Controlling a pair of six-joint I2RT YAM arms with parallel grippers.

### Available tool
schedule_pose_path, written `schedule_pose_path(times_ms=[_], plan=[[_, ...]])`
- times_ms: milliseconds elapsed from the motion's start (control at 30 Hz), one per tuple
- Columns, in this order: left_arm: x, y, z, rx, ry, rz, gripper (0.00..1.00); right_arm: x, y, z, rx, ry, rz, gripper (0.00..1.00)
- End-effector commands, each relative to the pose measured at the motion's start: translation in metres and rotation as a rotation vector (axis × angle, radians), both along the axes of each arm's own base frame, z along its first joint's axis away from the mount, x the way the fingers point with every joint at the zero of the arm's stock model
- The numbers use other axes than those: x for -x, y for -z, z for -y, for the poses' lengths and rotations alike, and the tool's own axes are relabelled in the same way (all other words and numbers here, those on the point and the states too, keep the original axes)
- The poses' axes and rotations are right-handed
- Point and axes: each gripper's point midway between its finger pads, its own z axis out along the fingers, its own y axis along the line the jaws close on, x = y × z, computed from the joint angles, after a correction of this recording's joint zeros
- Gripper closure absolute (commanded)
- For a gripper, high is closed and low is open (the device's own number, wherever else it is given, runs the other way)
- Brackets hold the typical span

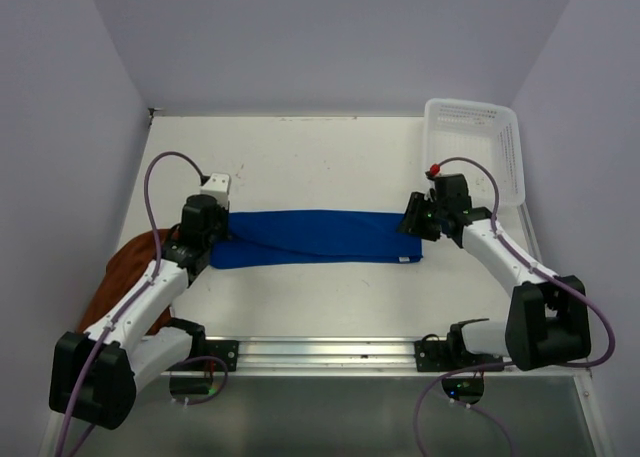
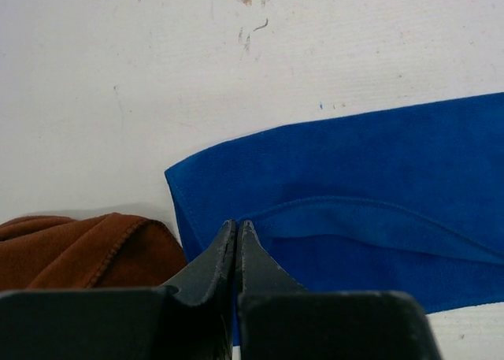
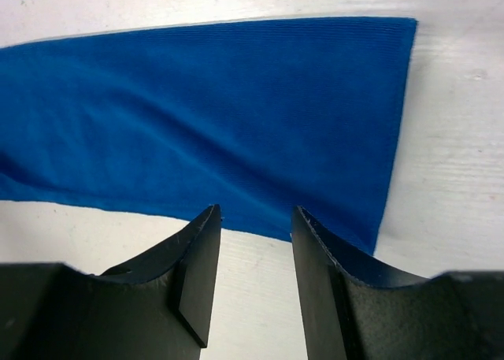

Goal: Roll the towels
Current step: Fold the towel

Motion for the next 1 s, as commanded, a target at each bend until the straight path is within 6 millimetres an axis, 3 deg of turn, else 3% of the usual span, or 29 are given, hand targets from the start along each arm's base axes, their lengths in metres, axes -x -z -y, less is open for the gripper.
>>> schedule_pose_path(times_ms=[0, 200, 467, 533, 600, 867, 967], plan=[[-0.009, -0.034, 0.008, 0.008, 0.046, 0.078, 1.0, -0.021, -0.021, -0.015, -0.032, -0.01, 0.064, 0.55], [-0.007, -0.051, 0.01, 0.013, 0.069, 0.099, 1.0, -0.027, -0.018, -0.013, -0.005, -0.009, 0.051, 0.53], [0.0, -0.055, 0.009, -0.005, 0.088, 0.093, 0.99, -0.036, -0.014, -0.009, 0.027, 0.003, 0.039, 0.49], [0.001, -0.057, 0.009, -0.008, 0.094, 0.099, 0.7, -0.039, -0.014, -0.01, 0.028, -0.001, 0.036, 0.48], [0.0, -0.056, 0.01, -0.007, 0.1, 0.093, 0.64, -0.04, -0.012, -0.009, 0.033, -0.003, 0.027, 0.47], [0.002, -0.062, 0.002, -0.023, 0.063, 0.121, 0.64, -0.044, -0.007, -0.002, 0.03, 0.013, 0.016, 0.45], [-0.005, -0.06, 0.0, -0.02, 0.035, 0.127, 0.62, -0.045, -0.005, 0.003, 0.033, 0.019, 0.013, 0.49]])
